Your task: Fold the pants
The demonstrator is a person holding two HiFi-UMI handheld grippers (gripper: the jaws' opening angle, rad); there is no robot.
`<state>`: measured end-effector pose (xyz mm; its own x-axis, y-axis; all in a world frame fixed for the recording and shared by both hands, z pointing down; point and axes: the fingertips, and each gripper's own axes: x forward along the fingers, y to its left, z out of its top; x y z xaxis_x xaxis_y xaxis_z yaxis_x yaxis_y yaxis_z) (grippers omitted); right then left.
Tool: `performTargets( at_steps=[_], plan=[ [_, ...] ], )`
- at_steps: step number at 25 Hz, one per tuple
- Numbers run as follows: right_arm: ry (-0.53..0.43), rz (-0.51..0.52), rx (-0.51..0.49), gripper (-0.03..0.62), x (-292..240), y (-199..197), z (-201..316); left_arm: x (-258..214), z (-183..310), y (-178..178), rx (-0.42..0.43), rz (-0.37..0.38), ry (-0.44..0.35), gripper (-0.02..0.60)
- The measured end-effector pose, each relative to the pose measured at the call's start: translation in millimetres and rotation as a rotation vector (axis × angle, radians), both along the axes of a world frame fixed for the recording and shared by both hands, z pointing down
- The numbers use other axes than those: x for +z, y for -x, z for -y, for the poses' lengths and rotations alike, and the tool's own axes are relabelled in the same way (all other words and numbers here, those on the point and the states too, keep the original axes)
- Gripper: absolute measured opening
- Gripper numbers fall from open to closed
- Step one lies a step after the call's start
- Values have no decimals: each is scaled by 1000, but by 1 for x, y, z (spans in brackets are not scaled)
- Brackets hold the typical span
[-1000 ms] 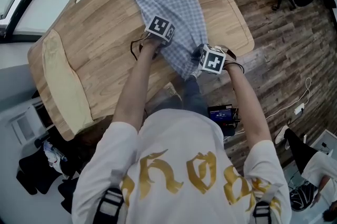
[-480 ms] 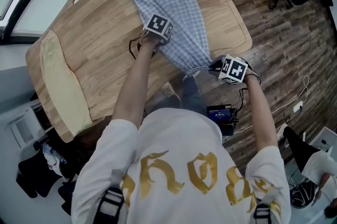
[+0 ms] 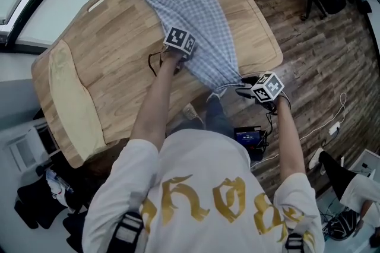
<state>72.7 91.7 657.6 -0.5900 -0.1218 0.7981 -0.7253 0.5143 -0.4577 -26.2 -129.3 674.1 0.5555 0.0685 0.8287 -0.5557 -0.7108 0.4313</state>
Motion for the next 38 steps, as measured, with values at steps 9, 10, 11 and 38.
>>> performTargets(
  at_steps=[9, 10, 11, 38],
  plan=[
    [-47, 72, 181, 293, -49, -9, 19, -73, 43, 11, -16, -123, -122, 167],
    [-86, 59, 190, 293, -58, -9, 25, -82, 55, 18, -20, -125, -144, 167],
    [-141, 43, 206, 293, -69, -7, 37, -90, 69, 27, -27, -123, -168, 167],
    [-668, -92, 162, 179, -70, 139, 446, -46, 362, 158, -685, -181, -213, 175]
  ],
)
